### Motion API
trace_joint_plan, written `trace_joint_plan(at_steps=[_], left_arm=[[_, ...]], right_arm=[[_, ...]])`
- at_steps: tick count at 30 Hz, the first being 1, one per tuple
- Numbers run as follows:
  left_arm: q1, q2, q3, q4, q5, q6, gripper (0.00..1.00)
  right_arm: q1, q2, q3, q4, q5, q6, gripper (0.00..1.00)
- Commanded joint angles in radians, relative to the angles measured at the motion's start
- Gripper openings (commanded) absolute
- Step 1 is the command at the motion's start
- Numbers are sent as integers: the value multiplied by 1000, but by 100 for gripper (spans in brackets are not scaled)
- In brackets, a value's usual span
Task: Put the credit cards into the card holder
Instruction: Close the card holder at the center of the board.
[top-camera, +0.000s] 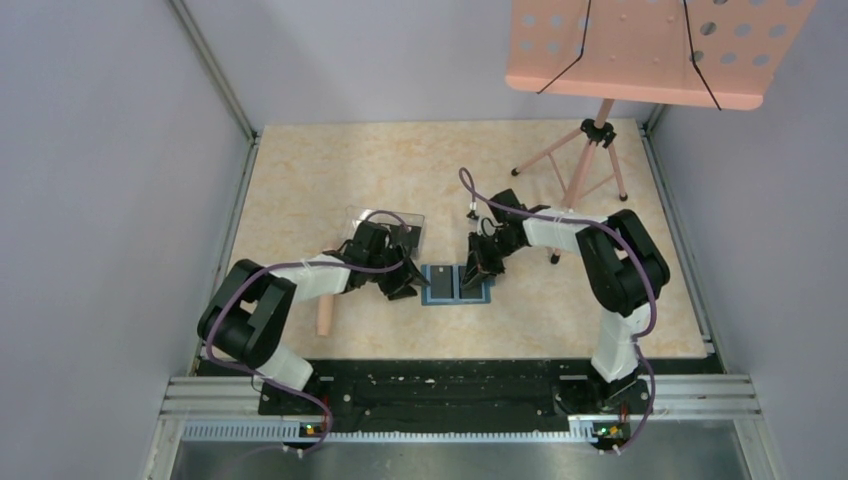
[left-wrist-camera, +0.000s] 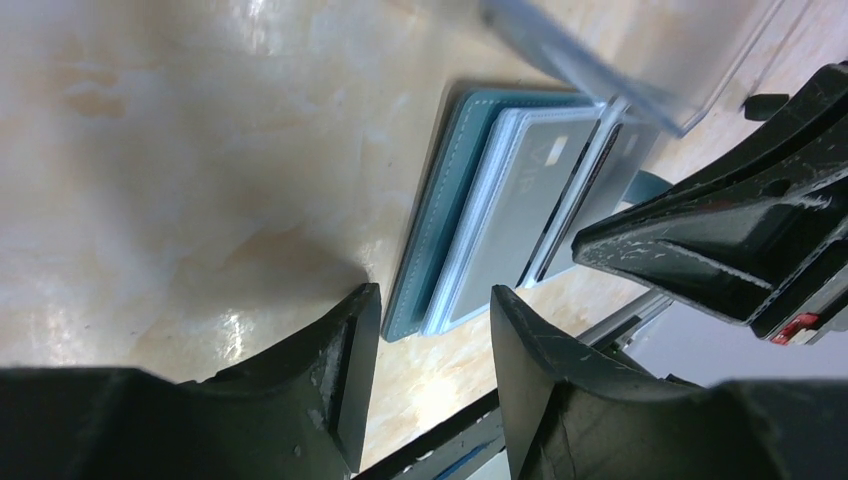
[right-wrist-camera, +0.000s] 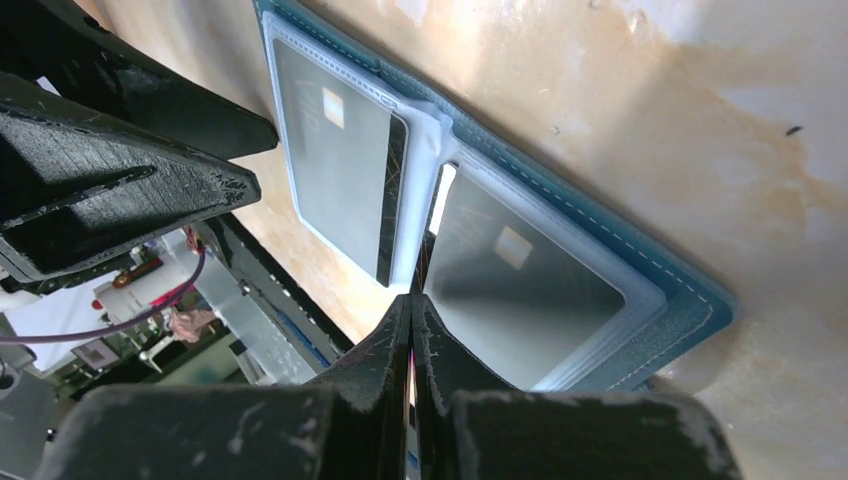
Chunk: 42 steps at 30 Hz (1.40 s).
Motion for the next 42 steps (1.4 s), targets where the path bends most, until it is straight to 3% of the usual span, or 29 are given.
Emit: trace_joint_plan(at_steps=[1, 12, 21, 38, 42], left_arm=[[-1, 50, 34, -21, -71, 37, 51], [-6, 82, 47, -15, -55, 48, 51], [-38, 92, 97, 72, 37, 49, 48], [-97, 40, 198, 46, 39, 77, 46], [-101, 64, 250, -97, 0, 114, 30]], right_arm=[[27, -8, 3, 34, 34, -2, 0], [29, -19, -27, -37, 204, -51, 0], [36, -6, -42, -28, 198, -52, 0], [37, -15, -38, -18, 170, -44, 0], [37, -17, -35, -18, 166, -41, 0]])
